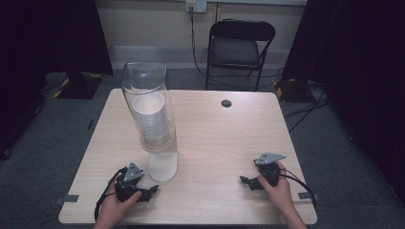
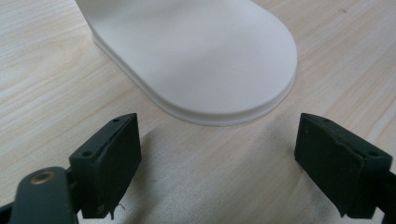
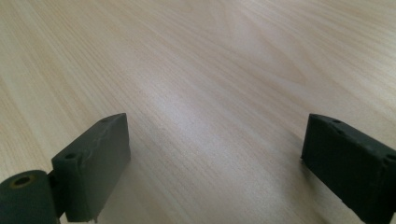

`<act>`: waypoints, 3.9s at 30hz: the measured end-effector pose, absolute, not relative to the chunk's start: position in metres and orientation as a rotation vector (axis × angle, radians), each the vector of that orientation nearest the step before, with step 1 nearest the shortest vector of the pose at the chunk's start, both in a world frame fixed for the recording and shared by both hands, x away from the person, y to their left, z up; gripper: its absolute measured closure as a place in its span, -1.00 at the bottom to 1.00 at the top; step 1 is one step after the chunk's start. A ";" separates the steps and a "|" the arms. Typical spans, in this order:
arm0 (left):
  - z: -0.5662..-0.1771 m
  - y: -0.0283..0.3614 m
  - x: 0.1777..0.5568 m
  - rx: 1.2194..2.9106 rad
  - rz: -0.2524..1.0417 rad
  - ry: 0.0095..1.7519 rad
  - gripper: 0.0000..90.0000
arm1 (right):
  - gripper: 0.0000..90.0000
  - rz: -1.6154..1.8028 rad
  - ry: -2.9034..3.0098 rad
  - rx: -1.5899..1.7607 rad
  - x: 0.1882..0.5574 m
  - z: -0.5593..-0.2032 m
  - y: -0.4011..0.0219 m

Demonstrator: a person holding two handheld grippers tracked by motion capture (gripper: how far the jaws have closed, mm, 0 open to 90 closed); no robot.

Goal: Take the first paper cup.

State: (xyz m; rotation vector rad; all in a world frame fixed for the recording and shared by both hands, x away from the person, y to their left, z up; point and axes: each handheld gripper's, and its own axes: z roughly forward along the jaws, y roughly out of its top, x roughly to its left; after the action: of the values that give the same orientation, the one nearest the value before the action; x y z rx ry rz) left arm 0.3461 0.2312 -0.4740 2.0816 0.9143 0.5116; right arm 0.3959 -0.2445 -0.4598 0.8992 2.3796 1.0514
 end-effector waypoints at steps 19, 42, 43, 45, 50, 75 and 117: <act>-0.426 0.229 0.342 1.843 0.548 0.858 -0.61 | -0.84 1.052 2.385 0.890 0.396 -0.460 -0.246; -0.401 0.212 0.366 1.653 0.683 0.815 -0.65 | -0.84 1.052 2.385 0.890 0.396 -0.460 -0.246; -0.401 0.212 0.366 1.653 0.683 0.815 -0.65 | -0.84 1.052 2.385 0.890 0.396 -0.460 -0.246; -0.400 0.208 0.368 1.640 0.698 0.796 -0.64 | -0.84 1.052 2.385 0.890 0.396 -0.460 -0.246; -0.401 0.201 0.374 1.621 0.721 0.806 -0.39 | -0.84 1.052 2.385 0.889 0.396 -0.460 -0.246; -0.408 0.194 0.376 1.618 0.776 0.803 -0.21 | -0.84 1.053 2.387 0.884 0.396 -0.460 -0.246; -0.436 0.190 0.377 1.666 0.806 0.852 -0.20 | -0.84 1.055 2.390 0.880 0.395 -0.460 -0.247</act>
State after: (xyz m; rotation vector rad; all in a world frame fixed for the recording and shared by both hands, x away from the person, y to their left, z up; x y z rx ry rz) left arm 0.3768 0.1900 -0.4360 1.6665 0.8524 0.8059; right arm 0.3953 -0.2474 -0.4600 0.8796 2.3901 1.0546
